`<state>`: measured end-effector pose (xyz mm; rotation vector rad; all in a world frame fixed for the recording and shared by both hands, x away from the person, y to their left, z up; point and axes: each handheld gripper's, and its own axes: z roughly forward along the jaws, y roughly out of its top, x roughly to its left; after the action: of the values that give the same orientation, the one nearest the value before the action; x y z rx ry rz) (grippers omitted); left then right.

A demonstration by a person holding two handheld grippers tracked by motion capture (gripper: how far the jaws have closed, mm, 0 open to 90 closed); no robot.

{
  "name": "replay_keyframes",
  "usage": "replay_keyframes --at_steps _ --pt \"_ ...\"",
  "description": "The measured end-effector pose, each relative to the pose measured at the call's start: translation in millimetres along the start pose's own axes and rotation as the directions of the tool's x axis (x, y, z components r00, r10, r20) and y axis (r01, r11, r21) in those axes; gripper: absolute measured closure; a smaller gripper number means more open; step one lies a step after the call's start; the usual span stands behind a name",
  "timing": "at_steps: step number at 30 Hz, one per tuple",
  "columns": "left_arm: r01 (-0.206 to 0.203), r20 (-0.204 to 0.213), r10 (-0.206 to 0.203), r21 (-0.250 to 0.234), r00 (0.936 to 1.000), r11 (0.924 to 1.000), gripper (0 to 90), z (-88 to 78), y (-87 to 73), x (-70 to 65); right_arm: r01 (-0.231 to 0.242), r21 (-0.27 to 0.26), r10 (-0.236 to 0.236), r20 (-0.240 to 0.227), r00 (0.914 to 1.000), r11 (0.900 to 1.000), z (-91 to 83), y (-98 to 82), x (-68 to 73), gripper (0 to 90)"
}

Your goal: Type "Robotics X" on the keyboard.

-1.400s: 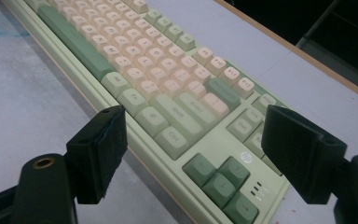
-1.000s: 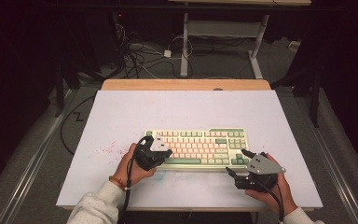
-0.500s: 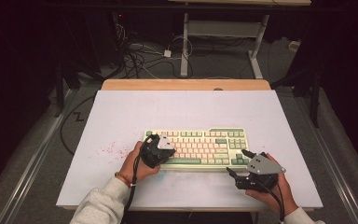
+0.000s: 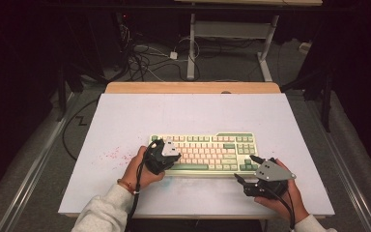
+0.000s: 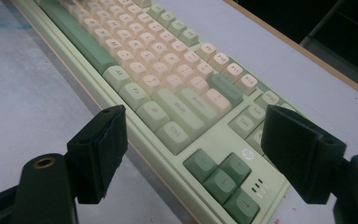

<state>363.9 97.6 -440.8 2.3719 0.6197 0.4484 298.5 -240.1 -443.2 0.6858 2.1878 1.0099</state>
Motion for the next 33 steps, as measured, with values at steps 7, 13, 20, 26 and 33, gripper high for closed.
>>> replay_keyframes --at_steps 7,13,20,26,33 --pt "0.011 -0.009 -0.011 -0.013 0.9999 0.9999 85.4 -6.8 -1.1 4.2 0.003 0.004 -0.003 -0.006 1.0000 1.000 0.8 0.0 1.2 23.0" --pt "0.018 -0.012 -0.018 -0.012 0.9998 0.9998 85.1 -8.4 -2.5 6.9 0.003 0.003 -0.003 -0.007 1.0000 1.000 0.8 0.0 1.2 23.0" --pt "0.028 -0.022 -0.028 -0.011 0.9994 0.9996 85.0 -10.4 -4.5 10.9 0.004 0.003 -0.004 -0.008 1.0000 1.000 1.0 -0.1 1.5 23.0" --pt "0.037 -0.027 -0.037 -0.007 0.9990 0.9993 84.5 -10.0 -6.3 14.0 0.005 0.005 -0.005 -0.009 0.9999 1.000 1.3 0.0 1.7 23.0" --pt "0.047 -0.034 -0.047 -0.003 0.9983 0.9989 84.5 -10.0 -7.8 17.7 0.007 0.007 -0.007 -0.009 0.9999 1.000 1.4 0.1 2.1 23.0"
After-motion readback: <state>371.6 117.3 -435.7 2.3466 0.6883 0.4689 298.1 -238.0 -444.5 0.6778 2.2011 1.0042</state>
